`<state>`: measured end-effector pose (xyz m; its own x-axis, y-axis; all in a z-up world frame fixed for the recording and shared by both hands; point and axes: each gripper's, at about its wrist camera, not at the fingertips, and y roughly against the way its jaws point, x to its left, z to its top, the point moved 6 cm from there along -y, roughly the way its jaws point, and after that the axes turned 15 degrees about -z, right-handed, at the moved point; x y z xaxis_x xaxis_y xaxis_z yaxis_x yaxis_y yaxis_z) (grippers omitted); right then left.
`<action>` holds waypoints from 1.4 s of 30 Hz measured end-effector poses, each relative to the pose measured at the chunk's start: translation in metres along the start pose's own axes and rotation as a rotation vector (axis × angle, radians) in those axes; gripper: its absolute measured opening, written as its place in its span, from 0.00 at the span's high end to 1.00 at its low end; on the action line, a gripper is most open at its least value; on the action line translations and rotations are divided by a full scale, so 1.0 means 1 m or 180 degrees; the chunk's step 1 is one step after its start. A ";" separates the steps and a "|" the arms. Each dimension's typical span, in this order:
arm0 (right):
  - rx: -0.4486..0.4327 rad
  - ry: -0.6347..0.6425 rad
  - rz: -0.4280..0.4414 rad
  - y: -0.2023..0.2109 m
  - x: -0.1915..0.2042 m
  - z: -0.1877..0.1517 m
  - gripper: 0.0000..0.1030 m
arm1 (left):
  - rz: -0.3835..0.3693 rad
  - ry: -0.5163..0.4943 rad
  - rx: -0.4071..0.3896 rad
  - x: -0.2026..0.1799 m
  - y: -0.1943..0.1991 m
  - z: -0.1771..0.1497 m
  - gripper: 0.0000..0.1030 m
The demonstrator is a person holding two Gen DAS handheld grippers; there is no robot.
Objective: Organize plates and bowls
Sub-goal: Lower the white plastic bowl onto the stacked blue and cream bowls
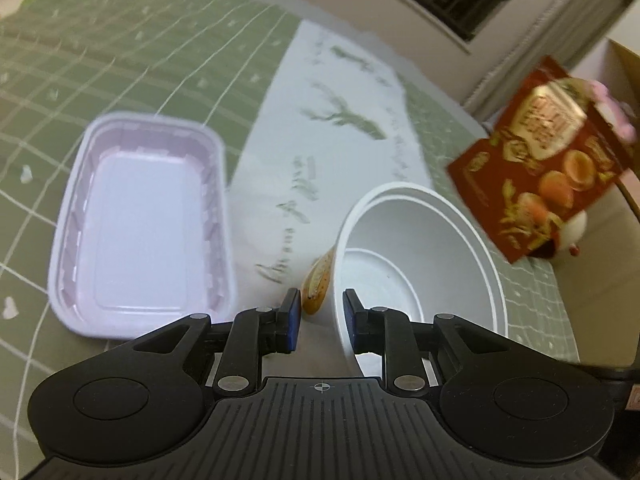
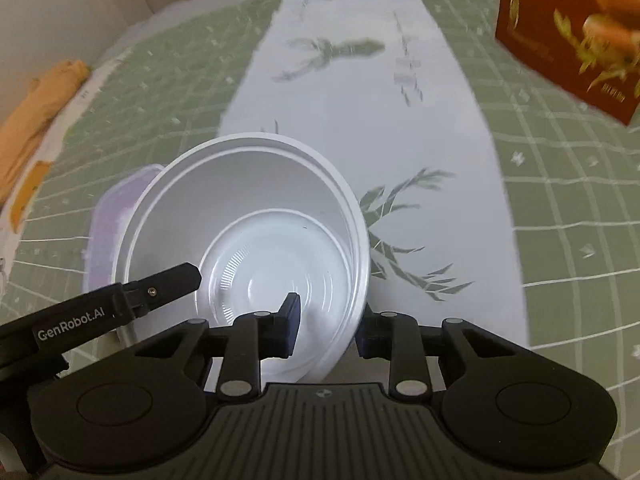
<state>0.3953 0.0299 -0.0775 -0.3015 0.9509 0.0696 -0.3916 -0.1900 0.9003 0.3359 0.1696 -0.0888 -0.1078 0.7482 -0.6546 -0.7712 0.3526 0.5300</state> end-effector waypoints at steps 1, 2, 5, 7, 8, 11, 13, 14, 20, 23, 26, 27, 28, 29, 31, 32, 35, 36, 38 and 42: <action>-0.0062 -0.0011 0.0018 0.013 -0.005 -0.001 0.74 | -0.0013 -0.0059 -0.0003 -0.012 0.005 0.000 0.76; -0.0129 -0.0028 0.0030 0.026 -0.012 -0.002 0.74 | -0.0028 -0.0137 -0.0009 -0.026 0.011 -0.002 0.76; -0.0323 -0.0114 0.0057 0.067 -0.037 -0.010 0.73 | -0.0074 -0.0404 0.0014 -0.071 0.025 -0.012 0.76; -0.0405 -0.0164 0.0059 0.089 -0.055 -0.018 0.72 | -0.0134 -0.0509 0.0060 -0.096 0.030 -0.022 0.76; -0.0439 -0.0190 0.0054 0.100 -0.066 -0.024 0.72 | -0.0154 -0.0555 0.0089 -0.106 0.031 -0.027 0.76; -0.0473 -0.0260 0.0066 0.123 -0.096 -0.045 0.72 | -0.0198 -0.0676 0.0220 -0.135 0.034 -0.046 0.76; -0.0452 -0.0319 0.0098 0.134 -0.114 -0.060 0.72 | -0.0208 -0.0731 0.0294 -0.148 0.035 -0.058 0.76; -0.0442 -0.0346 0.0111 0.138 -0.122 -0.068 0.72 | -0.0214 -0.0757 0.0331 -0.154 0.036 -0.065 0.76; -0.0448 -0.0471 0.0158 0.149 -0.153 -0.100 0.71 | -0.0205 -0.0765 0.0535 -0.167 0.037 -0.100 0.75; -0.0425 -0.0491 0.0184 0.147 -0.159 -0.111 0.71 | -0.0166 -0.0716 0.0655 -0.164 0.034 -0.114 0.76; -0.0367 -0.0498 0.0206 0.138 -0.163 -0.119 0.71 | -0.0090 -0.0697 0.0736 -0.159 0.029 -0.125 0.77; -0.0347 -0.0501 0.0211 0.135 -0.163 -0.121 0.71 | -0.0061 -0.0701 0.0754 -0.158 0.027 -0.127 0.77; -0.0322 -0.0507 0.0216 0.131 -0.164 -0.123 0.71 | -0.0034 -0.0707 0.0769 -0.157 0.025 -0.129 0.77; -0.0294 -0.0516 0.0222 0.127 -0.164 -0.125 0.71 | -0.0011 -0.0716 0.0780 -0.156 0.023 -0.131 0.77; -0.0262 -0.0527 0.0224 0.122 -0.165 -0.129 0.71 | 0.0019 -0.0727 0.0810 -0.155 0.020 -0.134 0.77; -0.0249 -0.0533 0.0223 0.120 -0.165 -0.130 0.71 | 0.0032 -0.0735 0.0828 -0.155 0.018 -0.135 0.77; -0.0216 -0.0562 0.0237 0.114 -0.169 -0.131 0.71 | 0.0050 -0.0754 0.0852 -0.155 0.015 -0.138 0.76; -0.0213 -0.0570 0.0237 0.113 -0.170 -0.132 0.71 | 0.0052 -0.0758 0.0855 -0.155 0.015 -0.138 0.76; -0.0213 -0.0589 0.0221 0.110 -0.172 -0.132 0.71 | 0.0066 -0.0761 0.0851 -0.155 0.014 -0.138 0.76; -0.0216 -0.0602 0.0176 0.106 -0.175 -0.131 0.71 | 0.0098 -0.0748 0.0851 -0.152 0.011 -0.138 0.76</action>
<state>0.2924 -0.1888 -0.0505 -0.1582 0.9662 0.2033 -0.4386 -0.2533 0.8623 0.2573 -0.0175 -0.0575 0.0427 0.8586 -0.5108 -0.5750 0.4393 0.6902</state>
